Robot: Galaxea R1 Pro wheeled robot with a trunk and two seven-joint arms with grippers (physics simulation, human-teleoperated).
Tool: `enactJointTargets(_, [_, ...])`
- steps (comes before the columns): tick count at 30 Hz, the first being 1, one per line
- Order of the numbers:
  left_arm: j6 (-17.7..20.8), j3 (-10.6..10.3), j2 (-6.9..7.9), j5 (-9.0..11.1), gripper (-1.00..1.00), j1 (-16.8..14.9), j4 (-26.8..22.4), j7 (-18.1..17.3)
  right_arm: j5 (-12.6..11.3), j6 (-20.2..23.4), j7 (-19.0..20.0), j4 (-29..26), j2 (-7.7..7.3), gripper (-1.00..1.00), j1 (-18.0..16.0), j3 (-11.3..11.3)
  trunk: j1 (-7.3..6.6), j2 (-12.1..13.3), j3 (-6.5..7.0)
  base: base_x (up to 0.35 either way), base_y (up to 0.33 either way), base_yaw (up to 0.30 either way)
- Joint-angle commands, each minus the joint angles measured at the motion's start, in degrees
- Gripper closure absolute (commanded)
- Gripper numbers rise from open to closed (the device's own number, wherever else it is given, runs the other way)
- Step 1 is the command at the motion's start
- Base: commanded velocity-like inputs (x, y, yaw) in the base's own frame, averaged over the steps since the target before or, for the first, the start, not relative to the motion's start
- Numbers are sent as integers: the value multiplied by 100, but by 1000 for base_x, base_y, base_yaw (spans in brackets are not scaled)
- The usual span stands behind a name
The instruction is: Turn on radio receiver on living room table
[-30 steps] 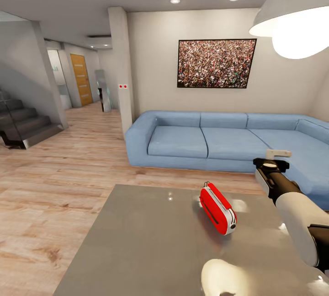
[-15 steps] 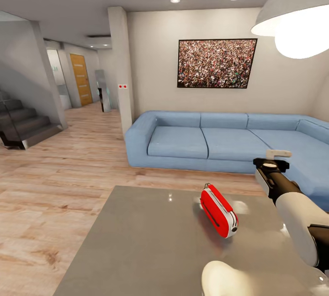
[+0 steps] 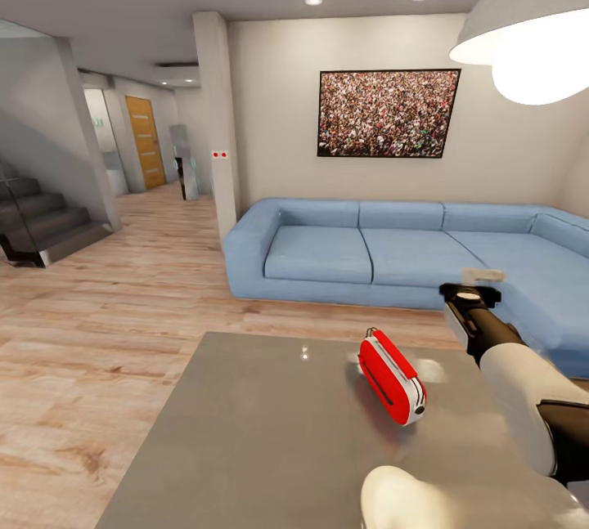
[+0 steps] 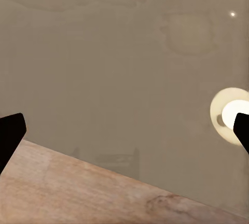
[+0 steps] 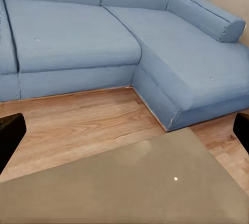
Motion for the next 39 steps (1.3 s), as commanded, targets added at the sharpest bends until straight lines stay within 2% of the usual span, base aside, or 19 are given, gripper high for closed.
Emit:
enactJointTargets(1, [0,0,0,0,-100,0,0,0,3,0,0,9,13,-100,0,0,0,0,0,0,0,0])
enactJointTargets(3, [0,0,-2,0,-100,0,0,0,-2,-89,0,17,27,-100,0,1,0,0,0,0,0,0])
enactJointTargets(6, [0,0,-3,0,-100,0,0,7,-12,-440,-9,46,30,-100,0,1,0,0,0,0,0,0])
enactJointTargets(18, [0,0,-7,0,-100,1,0,9,-16,-707,-17,186,43,-100,0,11,0,0,0,0,0,0])
enactJointTargets(23, [0,0,-8,0,-100,0,0,9,7,-740,99,622,74,-100,0,36,0,0,0,0,0,0])
enactJointTargets(26, [0,0,-8,0,-100,0,0,9,6,-674,631,818,281,-100,0,153,0,0,0,0,0,0])
enactJointTargets(30, [0,0,-8,0,-100,0,0,9,4,-689,813,1140,445,-100,0,293,0,0,0,0,0,0])
enactJointTargets(35, [0,0,-8,0,-100,0,0,9,5,-713,902,1294,555,-100,0,315,0,0,0,0,0,0])
enactJointTargets(36, [0,0,-8,0,-100,0,0,9,1,-713,1100,1304,570,-100,0,316,0,0,0,0,0,0])
enactJointTargets(39, [0,0,-7,0,-100,0,3,9,-4,-712,1329,1320,587,-100,0,312,0,0,0,0,0,0])
